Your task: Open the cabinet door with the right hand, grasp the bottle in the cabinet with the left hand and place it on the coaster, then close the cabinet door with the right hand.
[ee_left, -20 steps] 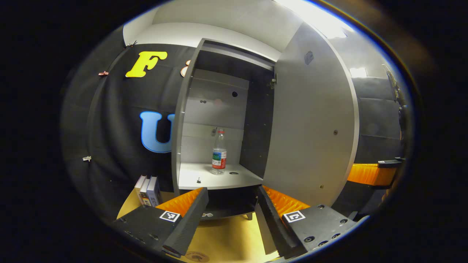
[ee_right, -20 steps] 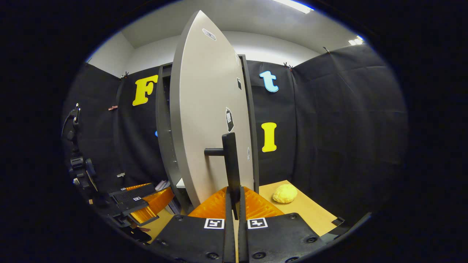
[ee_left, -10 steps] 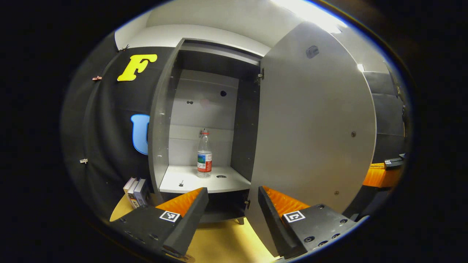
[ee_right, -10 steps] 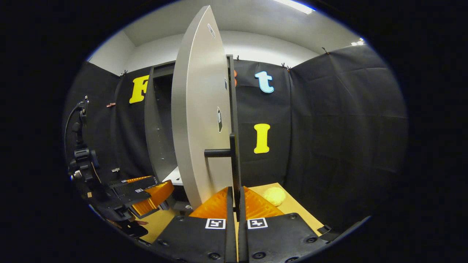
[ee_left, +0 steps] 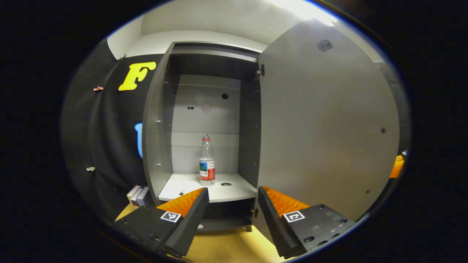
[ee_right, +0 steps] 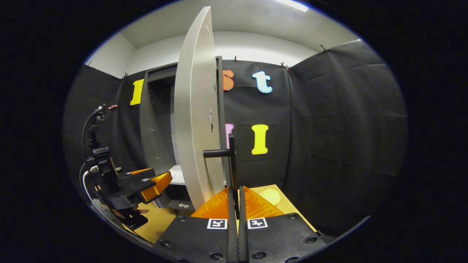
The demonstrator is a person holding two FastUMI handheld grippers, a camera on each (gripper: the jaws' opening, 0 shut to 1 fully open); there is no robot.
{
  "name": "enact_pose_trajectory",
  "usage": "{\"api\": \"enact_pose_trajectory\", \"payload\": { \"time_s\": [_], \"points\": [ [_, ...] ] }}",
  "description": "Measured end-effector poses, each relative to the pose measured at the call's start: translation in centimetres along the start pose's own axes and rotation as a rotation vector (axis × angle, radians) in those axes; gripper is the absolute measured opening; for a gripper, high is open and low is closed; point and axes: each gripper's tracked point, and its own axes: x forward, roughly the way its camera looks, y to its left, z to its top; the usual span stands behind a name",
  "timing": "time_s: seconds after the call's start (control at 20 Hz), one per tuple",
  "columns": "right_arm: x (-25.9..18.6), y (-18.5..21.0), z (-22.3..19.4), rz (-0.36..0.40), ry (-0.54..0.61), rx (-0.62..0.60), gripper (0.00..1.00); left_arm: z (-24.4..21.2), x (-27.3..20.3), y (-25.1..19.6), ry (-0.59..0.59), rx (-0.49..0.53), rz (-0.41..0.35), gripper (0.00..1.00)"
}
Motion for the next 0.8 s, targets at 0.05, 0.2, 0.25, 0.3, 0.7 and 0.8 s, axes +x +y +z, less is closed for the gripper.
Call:
{"api": "enact_pose_trajectory", "payload": {
  "time_s": [0.05, 0.2, 0.25, 0.3, 0.7, 0.8],
  "points": [
    [-0.3, -0.4, 0.0, 0.001, -0.005, -0.001, 0.05, 0.3, 0.8, 0.7, -0.011, -0.004, 0.018, 0.82],
    [-2.2, -1.1, 0.5, 0.01, -0.03, 0.02, 0.05, 1.7, 3.4, 2.9, -0.057, 0.02, 0.078, 0.89],
    [-2.6, -1.8, 0.8, -0.006, -0.039, 0.023, 0.08, 2.4, 4.4, 3.6, -0.073, 0.046, 0.102, 0.91],
    [-3.3, -2.9, 1.0, -0.037, -0.051, 0.013, 0.08, 2.7, 5.5, 4.2, -0.089, 0.072, 0.116, 0.9],
    [-3.7, -12.2, 0.5, -0.366, -0.08, -0.028, 0.39, 1.5, 15.4, 6.9, -0.106, 0.112, 0.139, 0.91],
    [-3.5, -13.6, 0.7, -0.421, -0.099, -0.029, 0.71, 0.7, 17.7, 7.5, -0.087, 0.1, 0.136, 0.92]
  ]
}}
